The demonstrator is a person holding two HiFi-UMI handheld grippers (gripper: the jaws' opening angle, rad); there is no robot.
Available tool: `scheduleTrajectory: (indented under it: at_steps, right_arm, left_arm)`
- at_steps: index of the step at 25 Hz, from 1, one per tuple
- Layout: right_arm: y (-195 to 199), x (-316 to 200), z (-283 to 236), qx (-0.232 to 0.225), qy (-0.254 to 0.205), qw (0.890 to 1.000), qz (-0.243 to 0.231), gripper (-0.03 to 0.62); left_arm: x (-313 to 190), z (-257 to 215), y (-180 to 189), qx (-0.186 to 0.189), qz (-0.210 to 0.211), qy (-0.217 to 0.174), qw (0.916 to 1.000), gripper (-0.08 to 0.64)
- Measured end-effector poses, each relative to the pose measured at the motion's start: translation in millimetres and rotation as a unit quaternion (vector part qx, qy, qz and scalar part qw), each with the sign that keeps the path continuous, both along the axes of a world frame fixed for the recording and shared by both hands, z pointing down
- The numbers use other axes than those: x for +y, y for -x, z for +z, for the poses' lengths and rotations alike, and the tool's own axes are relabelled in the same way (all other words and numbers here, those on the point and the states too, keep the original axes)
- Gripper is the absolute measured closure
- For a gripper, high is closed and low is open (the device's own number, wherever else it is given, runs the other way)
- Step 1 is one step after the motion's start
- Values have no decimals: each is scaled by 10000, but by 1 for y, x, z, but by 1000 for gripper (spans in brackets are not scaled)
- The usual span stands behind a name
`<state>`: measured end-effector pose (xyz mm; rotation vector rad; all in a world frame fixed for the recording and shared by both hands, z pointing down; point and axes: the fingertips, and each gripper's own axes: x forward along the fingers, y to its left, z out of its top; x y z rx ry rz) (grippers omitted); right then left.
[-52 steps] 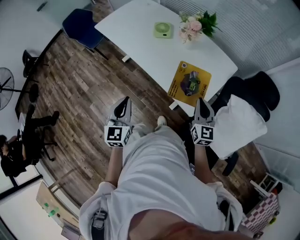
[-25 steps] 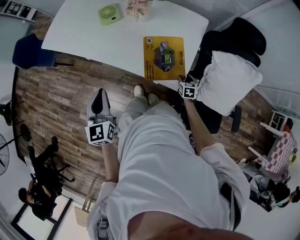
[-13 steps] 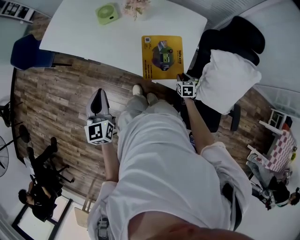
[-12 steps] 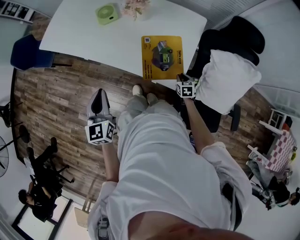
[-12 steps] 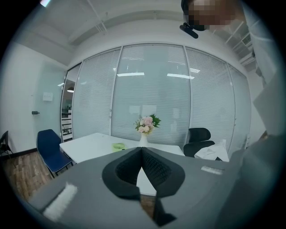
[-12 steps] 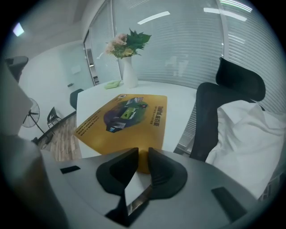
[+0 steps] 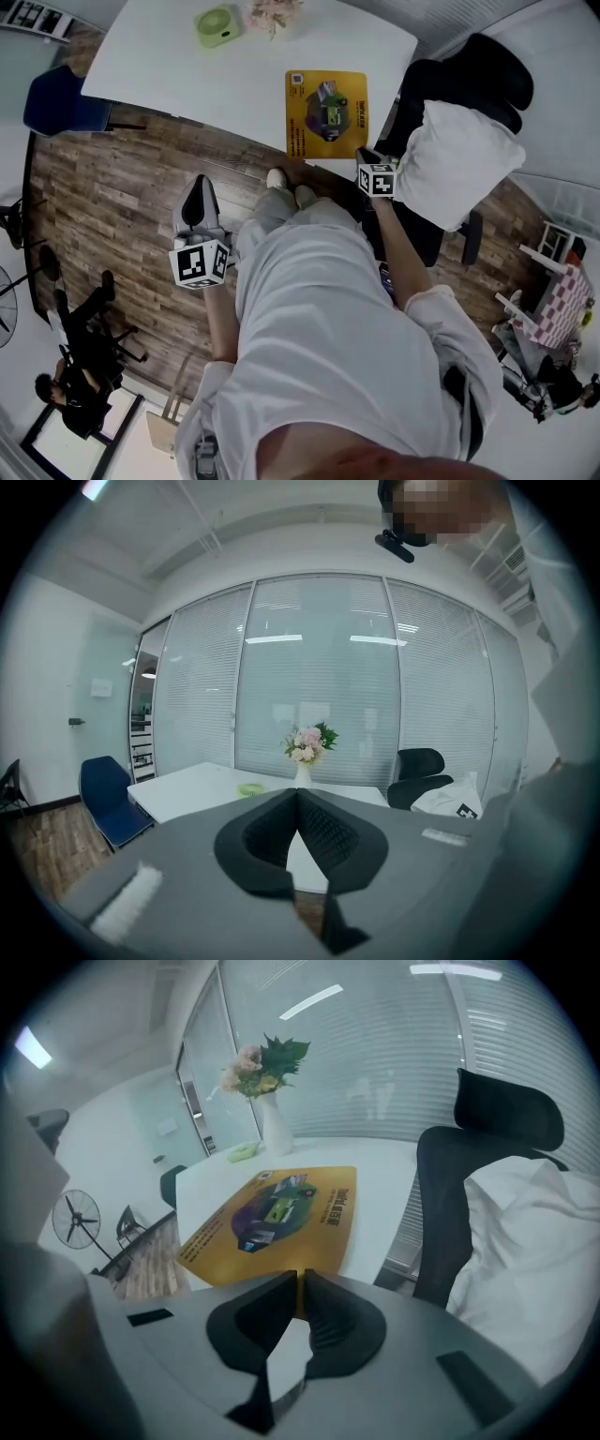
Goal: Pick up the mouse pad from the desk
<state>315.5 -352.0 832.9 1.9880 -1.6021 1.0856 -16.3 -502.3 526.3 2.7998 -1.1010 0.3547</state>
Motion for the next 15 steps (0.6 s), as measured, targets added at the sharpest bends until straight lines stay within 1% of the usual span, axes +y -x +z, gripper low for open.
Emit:
scheduleTrajectory:
  at_steps: [5,9,12,15]
  right_arm:
    - [9,-11,-38,-111,-705,9974,-20,568]
    - [18,-25,-79,46,-1252,9920,-138,569]
    - [26,-37,-119,289,-1720,9842,-310,569]
    - [35,-51,-165,524,-2246,9719,-474,569]
  left_arm:
    - [-5,-3,1,-1,-32,-50,10000,572]
    - [-7,-4,-3,2,-5,-87,10000,572]
    - [-8,-8,-8,0,43,-136,9999,572]
    - [-9,-14,-13,1,102,-200,9997,572]
